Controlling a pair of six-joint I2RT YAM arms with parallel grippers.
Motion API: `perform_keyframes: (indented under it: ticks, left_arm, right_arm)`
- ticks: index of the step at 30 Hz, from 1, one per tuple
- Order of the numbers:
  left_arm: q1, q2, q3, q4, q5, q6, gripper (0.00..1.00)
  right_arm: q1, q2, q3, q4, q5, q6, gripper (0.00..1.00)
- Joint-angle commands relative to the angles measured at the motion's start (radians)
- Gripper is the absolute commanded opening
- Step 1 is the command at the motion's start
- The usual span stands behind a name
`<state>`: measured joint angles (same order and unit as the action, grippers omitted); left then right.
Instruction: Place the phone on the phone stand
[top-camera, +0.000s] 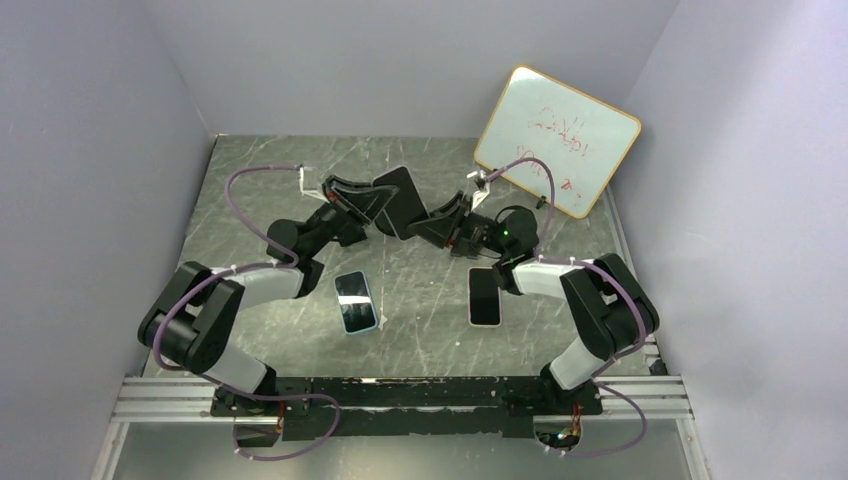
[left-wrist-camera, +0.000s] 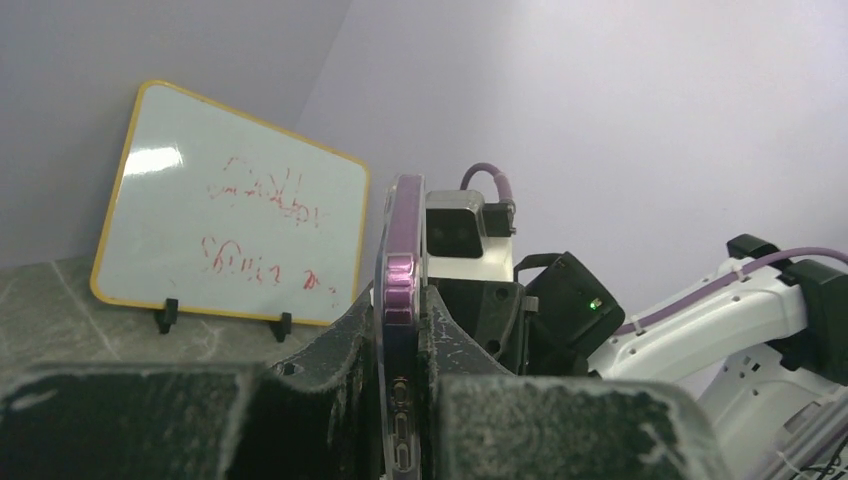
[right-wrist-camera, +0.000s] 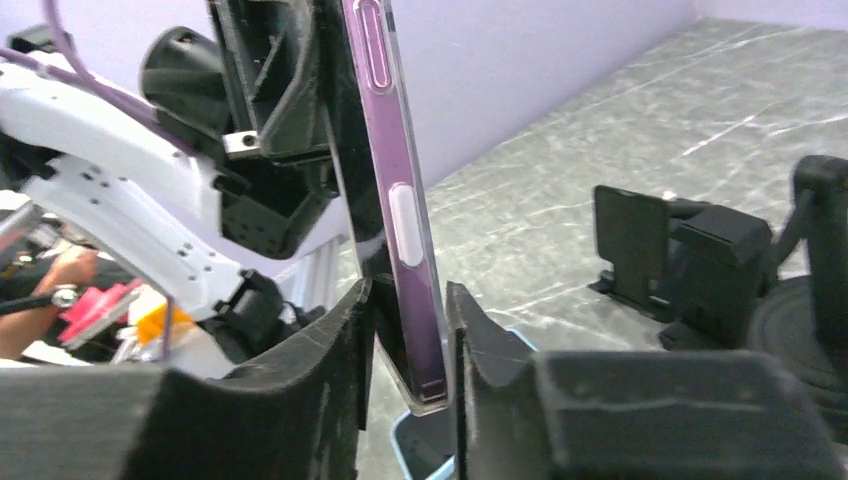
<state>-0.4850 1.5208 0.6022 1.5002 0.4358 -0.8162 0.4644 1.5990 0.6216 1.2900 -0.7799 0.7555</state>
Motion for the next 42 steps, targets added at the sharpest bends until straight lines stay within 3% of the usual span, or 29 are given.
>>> perform_keyframes:
  ticks: [1, 2, 4, 6, 7, 9, 11, 14, 18, 24, 30, 32, 34, 35, 39, 42]
  left_arm:
    - [0.002, -0.019, 0.03, 0.336, -0.033, -0.007, 0.05]
    - [0.002, -0.019, 0.03, 0.336, -0.025, -0.01, 0.05]
    - [0.005, -0.022, 0.035, 0.335, 0.004, -0.017, 0.1]
    - [0.019, -0.013, 0.051, 0.333, 0.08, -0.027, 0.41]
    - [0.03, -0.004, 0.065, 0.333, 0.129, -0.042, 0.5]
    - [0.064, 0.03, 0.105, 0.333, 0.24, -0.096, 0.56]
    - [0.1, 0.077, 0.148, 0.332, 0.342, -0.149, 0.72]
    - [0.145, 0.148, 0.212, 0.332, 0.49, -0.197, 0.74]
    - [0.173, 0.208, 0.275, 0.332, 0.58, -0.216, 0.77]
    - [0.172, 0.264, 0.36, 0.332, 0.683, -0.279, 0.65]
    - [0.171, 0.269, 0.37, 0.33, 0.729, -0.291, 0.59]
    - [0.169, 0.283, 0.389, 0.33, 0.768, -0.307, 0.42]
    - [0.168, 0.308, 0.419, 0.33, 0.818, -0.34, 0.1]
    - [0.168, 0.324, 0.441, 0.331, 0.849, -0.363, 0.06]
    - [0.154, 0.36, 0.48, 0.331, 0.925, -0.393, 0.05]
    - [0.154, 0.344, 0.459, 0.331, 0.891, -0.36, 0.05]
  right_arm:
    - [0.004, 0.006, 0.037, 0.115, -0.054, 0.053, 0.18]
    - [0.004, 0.006, 0.041, 0.116, -0.06, 0.061, 0.06]
    - [0.002, -0.004, 0.052, 0.088, -0.072, 0.055, 0.0]
    - [-0.002, -0.029, 0.065, 0.012, -0.082, 0.015, 0.0]
    - [-0.005, -0.048, 0.076, -0.049, -0.087, -0.022, 0.0]
    - [-0.008, -0.081, 0.12, -0.239, -0.101, -0.138, 0.0]
    - [-0.01, -0.109, 0.203, -0.541, -0.1, -0.343, 0.0]
    - [-0.017, -0.131, 0.287, -0.839, -0.091, -0.5, 0.0]
    - [-0.029, -0.146, 0.337, -0.993, -0.085, -0.572, 0.0]
    - [-0.029, -0.131, 0.339, -1.025, -0.116, -0.581, 0.0]
    - [-0.028, -0.112, 0.358, -1.051, -0.138, -0.591, 0.0]
    - [-0.029, -0.12, 0.355, -1.05, -0.135, -0.589, 0.0]
    - [-0.028, -0.123, 0.362, -1.063, -0.133, -0.595, 0.0]
    - [-0.029, -0.125, 0.366, -1.066, -0.131, -0.595, 0.0]
    - [-0.03, -0.13, 0.38, -1.077, -0.115, -0.593, 0.0]
    - [-0.029, -0.145, 0.372, -1.043, -0.079, -0.563, 0.0]
